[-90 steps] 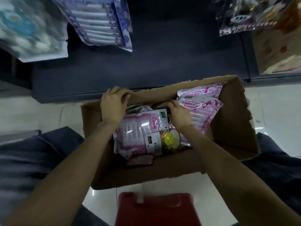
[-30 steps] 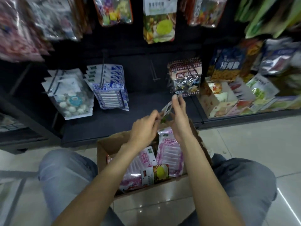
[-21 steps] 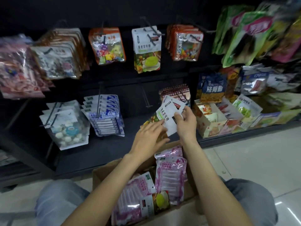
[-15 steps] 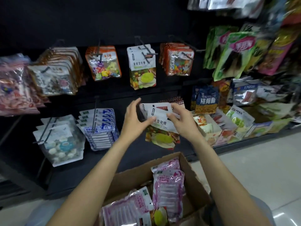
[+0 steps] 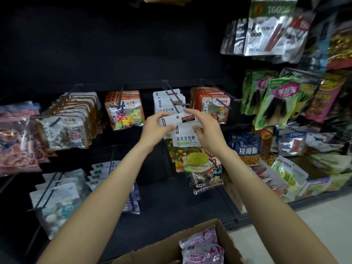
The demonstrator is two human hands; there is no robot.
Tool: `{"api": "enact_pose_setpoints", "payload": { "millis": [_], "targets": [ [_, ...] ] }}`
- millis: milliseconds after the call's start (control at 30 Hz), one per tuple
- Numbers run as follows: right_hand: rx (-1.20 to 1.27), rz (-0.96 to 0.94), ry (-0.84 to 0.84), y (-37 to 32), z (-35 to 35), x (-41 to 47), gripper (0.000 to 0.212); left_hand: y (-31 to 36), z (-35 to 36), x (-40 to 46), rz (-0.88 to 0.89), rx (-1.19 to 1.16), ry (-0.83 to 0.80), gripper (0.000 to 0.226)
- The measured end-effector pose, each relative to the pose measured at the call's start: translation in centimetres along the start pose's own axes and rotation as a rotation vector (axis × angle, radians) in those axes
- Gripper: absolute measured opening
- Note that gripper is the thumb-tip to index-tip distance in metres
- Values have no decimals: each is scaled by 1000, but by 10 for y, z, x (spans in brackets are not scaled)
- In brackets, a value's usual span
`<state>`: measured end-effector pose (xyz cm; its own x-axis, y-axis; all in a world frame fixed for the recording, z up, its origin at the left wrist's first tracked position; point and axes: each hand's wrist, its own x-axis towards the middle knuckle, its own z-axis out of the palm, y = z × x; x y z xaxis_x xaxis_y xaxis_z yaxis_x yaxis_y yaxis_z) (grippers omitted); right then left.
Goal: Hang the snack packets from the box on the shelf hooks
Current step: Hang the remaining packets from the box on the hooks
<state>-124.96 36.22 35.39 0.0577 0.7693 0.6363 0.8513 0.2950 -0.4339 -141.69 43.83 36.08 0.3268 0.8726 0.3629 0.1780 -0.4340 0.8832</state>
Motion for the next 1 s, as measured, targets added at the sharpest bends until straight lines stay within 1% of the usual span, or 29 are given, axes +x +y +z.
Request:
{"api": "enact_pose_setpoints", "payload": {
  "millis": [67, 100, 200, 300, 367, 467, 567, 633, 700, 767, 833, 867, 933, 967, 1000],
  "targets": [
    [1, -2, 39, 5, 4, 9, 54, 1, 0, 10, 24, -22, 44, 8],
    [-2, 1, 43, 7, 7, 12, 54, 1, 1, 13, 36, -13, 63, 7],
    [21, 49, 25, 16, 17, 17, 58, -6, 7, 24, 60, 53, 129, 11],
    [88, 102, 14, 24, 23, 20, 61, -11, 14, 35, 122, 173, 176, 18],
    [112, 107, 12, 25, 24, 22, 60, -17, 15, 42, 165, 228, 196, 18],
    [67, 120, -4, 27, 26, 28, 58, -29, 14, 58, 202, 325, 223, 18],
    [15, 178, -15, 28, 31, 39, 61, -32, 11, 78, 266, 485, 270, 18],
    [6, 215, 13, 30, 34, 44, 52, -34, 8, 93, 318, 548, 288, 17],
    [14, 241, 54, 34, 35, 43, 33, -37, 5, 108, 344, 590, 294, 17],
    [43, 232, 82, 37, 36, 40, 15, -39, 5, 116, 336, 643, 291, 17],
    [44, 191, 63, 38, 35, 37, 4, -39, 8, 112, 350, 672, 307, 20],
    [32, 160, 45, 37, 33, 36, 2, -37, 10, 105, 384, 646, 335, 21],
    [61, 102, 10, 34, 27, 35, 2, -31, 12, 80, 446, 491, 384, 17],
    [99, 77, -5, 30, 24, 35, 2, -29, 12, 66, 464, 402, 365, 15],
    [144, 57, -15, 27, 21, 36, 2, -27, 12, 52, 470, 339, 310, 14]
  ]
}}
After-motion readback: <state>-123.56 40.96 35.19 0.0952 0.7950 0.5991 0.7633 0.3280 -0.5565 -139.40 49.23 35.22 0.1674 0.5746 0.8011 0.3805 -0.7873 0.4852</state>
